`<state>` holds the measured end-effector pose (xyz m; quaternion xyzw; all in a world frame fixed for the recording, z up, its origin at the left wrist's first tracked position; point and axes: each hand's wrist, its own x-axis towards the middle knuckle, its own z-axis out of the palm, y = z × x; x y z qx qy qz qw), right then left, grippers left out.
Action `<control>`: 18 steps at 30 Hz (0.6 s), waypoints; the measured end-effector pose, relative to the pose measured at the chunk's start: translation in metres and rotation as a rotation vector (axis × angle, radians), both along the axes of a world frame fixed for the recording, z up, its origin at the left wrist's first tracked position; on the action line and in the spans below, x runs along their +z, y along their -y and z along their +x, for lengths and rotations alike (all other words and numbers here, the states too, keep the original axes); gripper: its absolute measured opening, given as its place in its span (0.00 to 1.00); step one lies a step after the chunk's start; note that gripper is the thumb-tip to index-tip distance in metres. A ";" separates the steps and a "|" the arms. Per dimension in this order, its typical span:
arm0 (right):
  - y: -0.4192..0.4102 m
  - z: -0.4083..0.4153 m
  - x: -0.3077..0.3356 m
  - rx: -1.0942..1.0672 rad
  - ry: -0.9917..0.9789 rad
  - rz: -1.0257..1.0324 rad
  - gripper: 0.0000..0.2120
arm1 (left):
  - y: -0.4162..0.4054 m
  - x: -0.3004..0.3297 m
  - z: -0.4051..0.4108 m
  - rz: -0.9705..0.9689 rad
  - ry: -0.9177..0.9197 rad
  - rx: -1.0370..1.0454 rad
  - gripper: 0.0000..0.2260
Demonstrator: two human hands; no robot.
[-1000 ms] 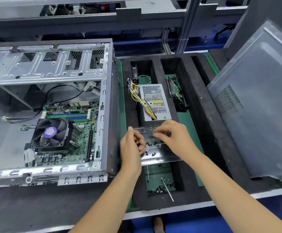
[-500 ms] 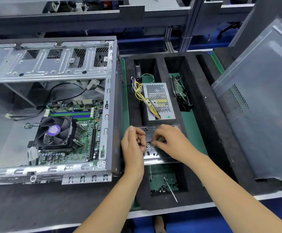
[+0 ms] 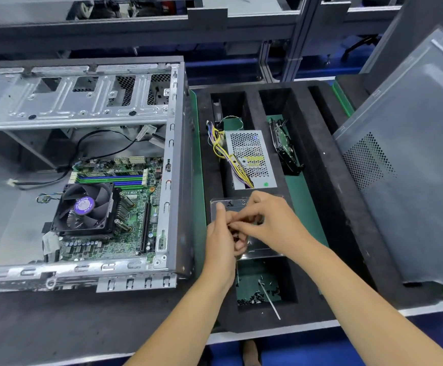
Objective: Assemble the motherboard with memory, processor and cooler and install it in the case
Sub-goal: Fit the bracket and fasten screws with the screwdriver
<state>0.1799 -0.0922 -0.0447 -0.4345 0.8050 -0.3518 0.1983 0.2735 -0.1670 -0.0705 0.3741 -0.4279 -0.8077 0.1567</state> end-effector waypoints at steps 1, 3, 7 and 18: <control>0.002 -0.001 -0.001 -0.018 -0.009 -0.016 0.05 | 0.001 0.000 0.000 0.012 -0.011 0.014 0.23; 0.002 -0.006 -0.004 -0.108 0.008 -0.076 0.04 | 0.003 0.000 0.002 -0.002 -0.016 0.068 0.22; 0.001 -0.009 -0.017 -0.125 -0.091 0.077 0.03 | 0.006 -0.001 0.005 -0.071 -0.036 0.229 0.13; 0.006 -0.003 -0.025 0.042 -0.214 0.190 0.05 | 0.003 -0.002 -0.004 -0.089 -0.039 0.380 0.12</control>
